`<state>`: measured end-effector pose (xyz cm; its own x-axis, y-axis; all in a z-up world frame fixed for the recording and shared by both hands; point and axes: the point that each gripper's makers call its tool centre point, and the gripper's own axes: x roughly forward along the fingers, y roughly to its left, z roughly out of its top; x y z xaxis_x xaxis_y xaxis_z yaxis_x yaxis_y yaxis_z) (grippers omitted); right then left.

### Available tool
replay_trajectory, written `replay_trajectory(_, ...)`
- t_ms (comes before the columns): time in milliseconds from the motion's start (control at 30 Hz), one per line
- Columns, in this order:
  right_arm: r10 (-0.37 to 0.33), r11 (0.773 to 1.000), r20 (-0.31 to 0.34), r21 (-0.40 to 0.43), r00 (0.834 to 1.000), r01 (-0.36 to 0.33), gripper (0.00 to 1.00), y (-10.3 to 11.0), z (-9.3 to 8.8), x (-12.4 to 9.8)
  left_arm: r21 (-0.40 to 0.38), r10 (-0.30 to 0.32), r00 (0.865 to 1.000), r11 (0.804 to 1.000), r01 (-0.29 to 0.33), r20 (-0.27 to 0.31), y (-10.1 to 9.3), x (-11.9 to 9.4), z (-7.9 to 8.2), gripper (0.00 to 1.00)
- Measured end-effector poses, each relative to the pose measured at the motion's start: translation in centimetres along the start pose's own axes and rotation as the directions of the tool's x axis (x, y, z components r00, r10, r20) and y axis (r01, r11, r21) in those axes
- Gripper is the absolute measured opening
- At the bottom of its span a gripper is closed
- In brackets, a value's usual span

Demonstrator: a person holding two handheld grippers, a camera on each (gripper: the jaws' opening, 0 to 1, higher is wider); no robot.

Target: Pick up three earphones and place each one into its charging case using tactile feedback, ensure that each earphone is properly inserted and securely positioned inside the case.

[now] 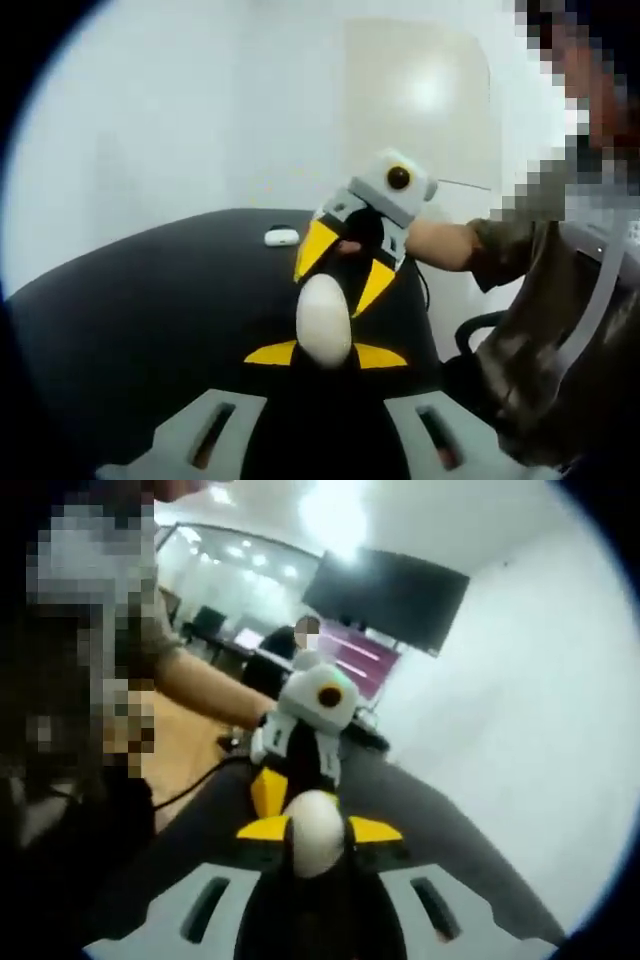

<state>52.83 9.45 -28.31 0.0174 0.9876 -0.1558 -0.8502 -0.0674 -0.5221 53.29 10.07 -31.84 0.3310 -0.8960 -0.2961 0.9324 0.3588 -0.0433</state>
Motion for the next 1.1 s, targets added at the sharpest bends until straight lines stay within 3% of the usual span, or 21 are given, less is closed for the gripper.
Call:
replay_trajectory(333,0.005,1.0,-0.005,0.027,1.0,-0.005,0.25,-0.1,-0.4,0.1,0.004,0.002,1.0,1.0,-0.002,0.004,0.0,0.0,0.0,0.17)
replay_trajectory(467,0.009,0.986,-0.015,0.164,1.0,-0.007,0.3,-0.6,-1.0,0.1,0.01,0.009,1.0,1.0,-0.009,0.003,0.1,0.0,0.0,0.17)
replay_trajectory(567,0.002,0.961,0.014,0.276,1.0,-0.006,0.3,-1.1,-0.9,0.1,0.015,0.012,1.0,1.0,-0.013,0.004,0.2,-0.1,0.0,0.18)
replay_trajectory(633,-0.003,0.929,0.03,0.369,1.0,-0.008,0.3,-1.4,-1.0,0.1,0.019,0.015,1.0,1.0,-0.015,0.003,0.3,-0.1,-0.1,0.18)
replay_trajectory(733,0.031,0.849,0.04,0.527,0.999,-0.047,0.23,-1.4,-1.3,0.4,0.044,0.035,0.999,0.998,-0.035,-0.008,0.7,-0.1,-0.3,0.18)
replay_trajectory(800,0.035,0.845,0.034,0.532,0.999,-0.048,0.22,-1.4,-1.5,0.6,0.048,0.041,0.999,0.998,-0.041,-0.014,0.8,0.0,-0.4,0.19)
replay_trajectory(933,0.048,0.773,0.05,0.63,0.998,-0.068,0.21,-1.4,-1.5,0.7,0.071,0.059,0.998,0.996,-0.059,-0.003,1.2,-0.2,-0.3,0.21)
replay_trajectory(1000,0.041,0.712,0.043,0.699,0.998,-0.06,0.2,-1.9,-2.0,0.8,0.118,0.101,0.995,0.988,-0.103,0.024,2.0,-0.5,0.1,0.25)
replay_trajectory(1100,0.01,0.61,0.011,0.792,1.0,-0.015,0.2,-3.0,-3.0,1.1,0.159,0.161,0.984,0.972,-0.172,0.08,3.0,-0.9,0.9,0.41)
